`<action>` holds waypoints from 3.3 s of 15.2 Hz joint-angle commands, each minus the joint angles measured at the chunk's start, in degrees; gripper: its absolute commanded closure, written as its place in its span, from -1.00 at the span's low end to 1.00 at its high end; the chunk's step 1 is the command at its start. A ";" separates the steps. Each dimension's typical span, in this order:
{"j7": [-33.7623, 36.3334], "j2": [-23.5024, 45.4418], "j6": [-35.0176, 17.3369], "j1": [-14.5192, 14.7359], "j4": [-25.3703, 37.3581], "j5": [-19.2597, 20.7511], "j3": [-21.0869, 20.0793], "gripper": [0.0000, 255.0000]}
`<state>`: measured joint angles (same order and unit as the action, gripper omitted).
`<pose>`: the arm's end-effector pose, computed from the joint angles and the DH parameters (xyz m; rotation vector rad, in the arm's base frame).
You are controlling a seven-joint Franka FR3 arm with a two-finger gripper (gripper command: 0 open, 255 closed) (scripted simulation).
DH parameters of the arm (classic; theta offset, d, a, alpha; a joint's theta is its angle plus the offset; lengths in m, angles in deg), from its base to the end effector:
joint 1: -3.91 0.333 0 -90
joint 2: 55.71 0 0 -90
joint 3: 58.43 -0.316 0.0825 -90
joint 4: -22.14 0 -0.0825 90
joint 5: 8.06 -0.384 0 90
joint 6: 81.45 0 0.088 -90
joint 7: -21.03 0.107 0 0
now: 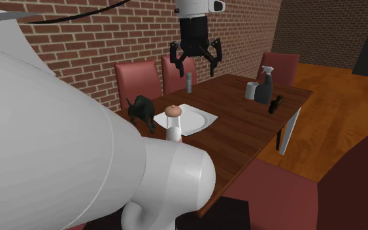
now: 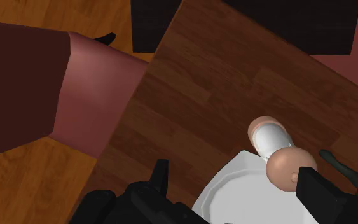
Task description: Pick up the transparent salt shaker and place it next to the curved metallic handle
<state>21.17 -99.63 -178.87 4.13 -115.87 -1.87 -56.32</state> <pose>0.3229 -0.0236 0.5711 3.0577 -0.0230 0.0872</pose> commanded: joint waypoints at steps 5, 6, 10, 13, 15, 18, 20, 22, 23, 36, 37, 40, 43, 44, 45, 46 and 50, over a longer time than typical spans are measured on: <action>5.59 0.17 -8.16 1.05 -6.07 -0.99 -4.25 -1.00; 7.04 0.53 -10.27 1.31 -7.36 -1.18 -5.36 -1.00; 13.12 3.37 -19.00 2.16 -11.54 -1.56 -10.05 -1.00; 18.12 6.96 -25.73 2.31 -13.54 -1.20 -13.91 -1.00; 21.78 10.02 -30.21 1.99 -14.29 -0.45 -16.70 -1.00; 22.48 11.46 -32.62 1.58 -15.17 0.05 -17.14 -1.00; 22.74 12.57 -34.50 1.20 -15.94 0.46 -17.24 -1.00; 23.03 13.75 -36.41 0.77 -16.66 0.92 -17.37 -1.00; 23.29 14.74 -37.92 0.40 -17.18 1.33 -17.48 -1.00; 23.29 14.72 -37.88 0.42 -17.17 1.32 -17.48 1.00; 23.29 14.72 -37.88 0.41 -17.17 1.32 -17.48 1.00; 23.30 14.72 -37.88 0.42 -17.17 1.32 -17.48 1.00; 22.74 13.80 -36.09 0.66 -16.26 0.98 -17.16 1.00; 22.48 13.35 -35.19 0.77 -15.79 0.82 -17.01 1.00; 22.23 12.93 -34.29 0.87 -15.29 0.67 -16.87 1.00; 21.99 12.53 -33.40 0.96 -14.79 0.54 -16.74 1.00; 21.08 11.10 -29.90 1.25 -12.65 0.09 -16.24 1.00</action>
<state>42.38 -88.26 -209.71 5.29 -129.19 -1.65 -72.60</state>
